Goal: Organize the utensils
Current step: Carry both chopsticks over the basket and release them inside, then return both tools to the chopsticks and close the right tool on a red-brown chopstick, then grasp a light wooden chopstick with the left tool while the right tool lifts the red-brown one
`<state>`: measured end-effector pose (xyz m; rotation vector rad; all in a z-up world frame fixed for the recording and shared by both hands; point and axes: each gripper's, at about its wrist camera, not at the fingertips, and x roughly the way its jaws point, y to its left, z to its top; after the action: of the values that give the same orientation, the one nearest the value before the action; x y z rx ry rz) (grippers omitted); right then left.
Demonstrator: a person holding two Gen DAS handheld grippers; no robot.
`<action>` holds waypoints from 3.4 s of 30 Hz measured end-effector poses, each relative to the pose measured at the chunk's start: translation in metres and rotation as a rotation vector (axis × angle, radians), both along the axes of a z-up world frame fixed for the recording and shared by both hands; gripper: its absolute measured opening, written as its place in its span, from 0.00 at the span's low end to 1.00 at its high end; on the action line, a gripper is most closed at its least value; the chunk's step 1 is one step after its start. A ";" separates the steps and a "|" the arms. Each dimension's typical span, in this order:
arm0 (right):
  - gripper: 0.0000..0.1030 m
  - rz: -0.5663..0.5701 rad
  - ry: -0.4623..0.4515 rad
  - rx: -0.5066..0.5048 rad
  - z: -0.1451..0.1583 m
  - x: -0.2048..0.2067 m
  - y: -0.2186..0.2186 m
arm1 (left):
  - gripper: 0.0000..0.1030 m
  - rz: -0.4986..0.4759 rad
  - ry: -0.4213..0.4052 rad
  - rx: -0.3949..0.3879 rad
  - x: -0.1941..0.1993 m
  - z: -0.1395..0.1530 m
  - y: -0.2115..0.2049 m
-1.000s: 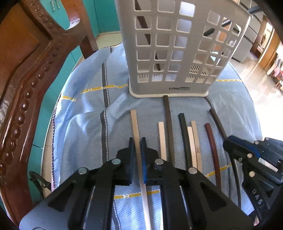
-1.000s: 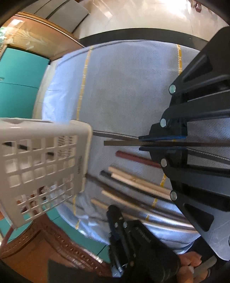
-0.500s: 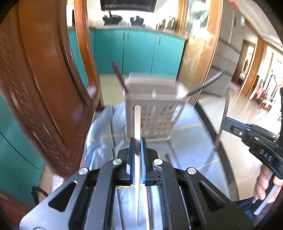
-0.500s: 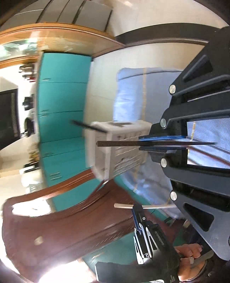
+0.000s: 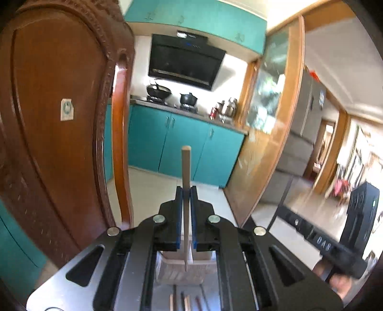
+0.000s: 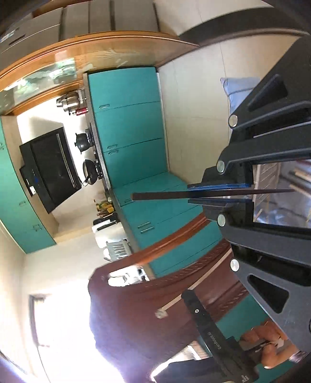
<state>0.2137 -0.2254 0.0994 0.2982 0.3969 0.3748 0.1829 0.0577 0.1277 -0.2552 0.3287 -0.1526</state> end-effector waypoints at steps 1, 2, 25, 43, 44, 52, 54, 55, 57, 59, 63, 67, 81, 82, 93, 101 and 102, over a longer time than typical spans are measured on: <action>0.06 -0.004 0.006 0.012 -0.002 0.004 -0.001 | 0.07 0.006 0.002 -0.011 0.008 -0.003 0.003; 0.06 -0.011 0.017 0.030 -0.004 0.010 -0.002 | 0.07 0.018 0.011 -0.022 0.017 -0.007 0.003; 0.06 -0.098 0.075 -0.240 -0.086 0.057 0.049 | 0.07 0.160 -0.042 -0.107 0.047 -0.030 0.027; 0.28 -0.032 -0.106 -0.217 -0.070 -0.040 0.021 | 0.12 0.107 0.053 0.074 0.044 -0.067 -0.015; 0.28 0.005 -0.084 -0.230 -0.080 -0.045 0.022 | 0.18 0.112 0.046 0.081 0.038 -0.068 -0.016; 0.28 0.132 0.550 -0.388 -0.217 -0.001 0.051 | 0.21 0.067 0.133 0.241 0.005 -0.129 -0.033; 0.28 0.148 0.657 -0.412 -0.245 0.005 0.057 | 0.21 0.003 0.256 0.223 0.012 -0.158 -0.035; 0.28 0.150 0.688 -0.434 -0.255 0.005 0.061 | 0.21 -0.025 0.307 0.209 0.015 -0.170 -0.035; 0.28 0.141 0.716 -0.475 -0.267 0.006 0.066 | 0.21 -0.048 0.381 0.211 0.021 -0.189 -0.035; 0.18 0.135 0.721 -0.496 -0.274 0.008 0.070 | 0.21 -0.057 0.434 0.243 0.026 -0.203 -0.037; 0.08 0.116 0.725 -0.471 -0.277 0.006 0.064 | 0.21 -0.078 0.523 0.269 0.031 -0.226 -0.039; 0.07 0.049 0.698 -0.475 -0.269 0.007 0.045 | 0.21 -0.124 0.623 0.282 0.031 -0.252 -0.044; 0.07 0.039 0.713 -0.470 -0.266 0.007 0.040 | 0.21 -0.187 0.749 0.346 0.032 -0.300 -0.061; 0.07 0.041 0.716 -0.472 -0.267 0.007 0.041 | 0.22 -0.189 0.758 0.354 0.036 -0.303 -0.063; 0.14 0.051 0.737 -0.494 -0.277 0.006 0.047 | 0.21 -0.184 0.744 0.367 0.041 -0.308 -0.072; 0.24 0.097 0.710 -0.438 -0.269 0.003 0.049 | 0.22 -0.180 0.746 0.361 0.041 -0.305 -0.070; 0.26 0.103 0.716 -0.450 -0.271 0.002 0.052 | 0.22 -0.179 0.746 0.362 0.042 -0.305 -0.071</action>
<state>0.2162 -0.1738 -0.1712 -0.0419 1.1834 0.2594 0.2247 -0.0129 -0.1775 0.0904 1.1094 -0.1668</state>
